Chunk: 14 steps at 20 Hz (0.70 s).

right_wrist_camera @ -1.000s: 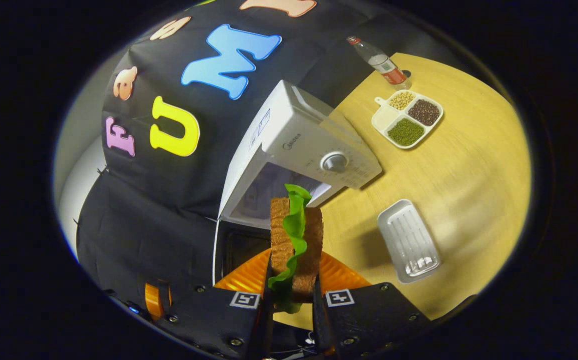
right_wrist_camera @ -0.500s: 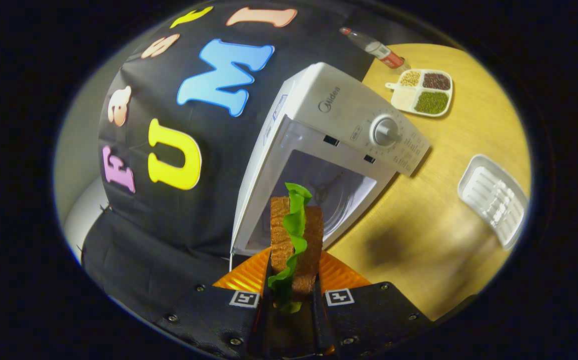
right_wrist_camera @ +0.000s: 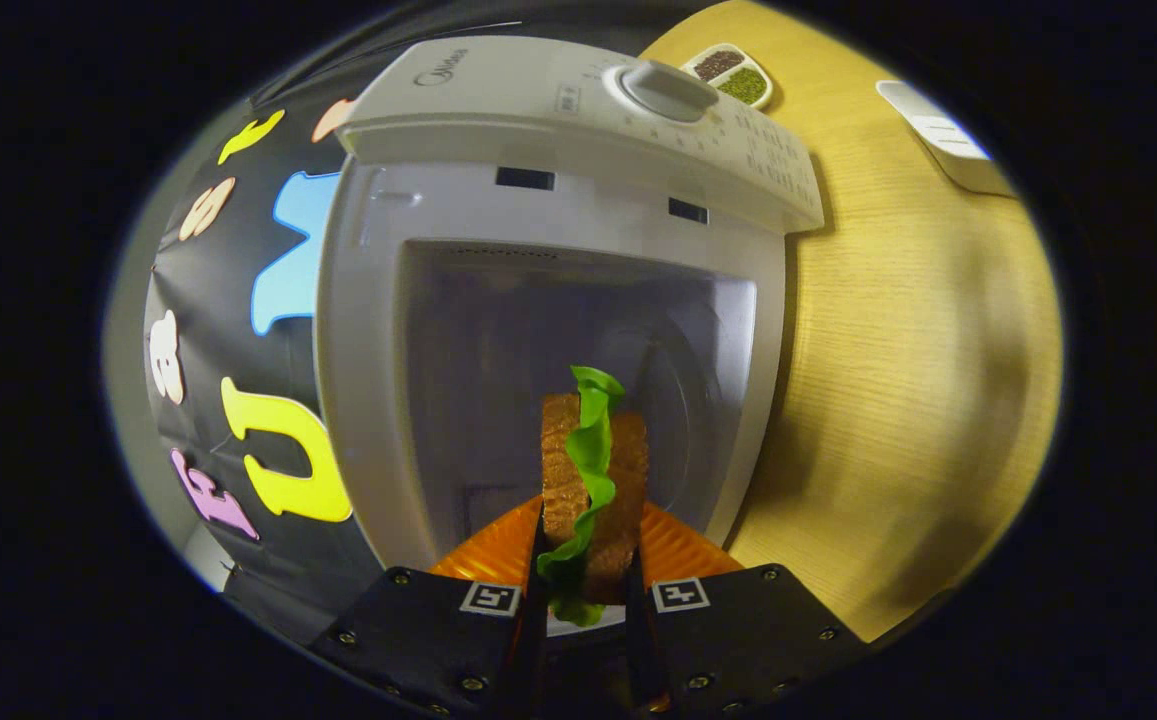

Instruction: Open the microwave oven with the left hand, put the food in, and close the microwave oven.

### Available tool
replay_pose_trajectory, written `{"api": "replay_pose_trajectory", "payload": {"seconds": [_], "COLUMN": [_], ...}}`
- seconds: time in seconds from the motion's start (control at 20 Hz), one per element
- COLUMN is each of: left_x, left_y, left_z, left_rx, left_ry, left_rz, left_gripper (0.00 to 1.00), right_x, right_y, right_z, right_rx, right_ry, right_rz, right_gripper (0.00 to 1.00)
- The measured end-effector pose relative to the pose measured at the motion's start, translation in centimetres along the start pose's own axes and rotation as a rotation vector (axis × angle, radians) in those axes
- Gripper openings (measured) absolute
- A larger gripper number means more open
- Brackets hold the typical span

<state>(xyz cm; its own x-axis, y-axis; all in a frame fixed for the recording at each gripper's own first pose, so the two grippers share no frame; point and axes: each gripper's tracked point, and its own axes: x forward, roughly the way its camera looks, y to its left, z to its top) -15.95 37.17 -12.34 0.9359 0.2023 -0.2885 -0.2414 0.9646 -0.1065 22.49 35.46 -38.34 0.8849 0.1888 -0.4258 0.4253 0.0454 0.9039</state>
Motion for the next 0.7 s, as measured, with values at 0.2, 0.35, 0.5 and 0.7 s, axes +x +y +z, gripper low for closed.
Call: {"api": "replay_pose_trajectory", "payload": {"seconds": [0.2, 0.35, 0.5, 0.7], "left_x": [-0.7, -0.2, 0.2, 2.2], "left_y": [1.7, 2.4, 1.8, -0.4], "left_z": [-1.5, -1.8, -1.4, -1.1], "left_rx": [-0.014, 0.001, -0.001, 0.013], "left_ry": [0.044, 0.067, 0.071, 0.058], "left_rz": [0.045, 0.056, 0.038, -0.024], "left_gripper": [0.96, 0.96, 0.97, 0.98], "right_x": [4.1, 6.3, 6.7, 5.5], "right_y": [-0.1, -1.2, -1.4, -2.4], "right_z": [0.0, -0.2, -0.2, -0.3], "right_rx": [0.025, 0.028, -0.037, -0.132], "right_ry": [-0.080, -0.110, -0.110, -0.050], "right_rz": [0.002, -0.035, -0.047, -0.121], "right_gripper": [0.34, 0.34, 0.33, 0.54]}}
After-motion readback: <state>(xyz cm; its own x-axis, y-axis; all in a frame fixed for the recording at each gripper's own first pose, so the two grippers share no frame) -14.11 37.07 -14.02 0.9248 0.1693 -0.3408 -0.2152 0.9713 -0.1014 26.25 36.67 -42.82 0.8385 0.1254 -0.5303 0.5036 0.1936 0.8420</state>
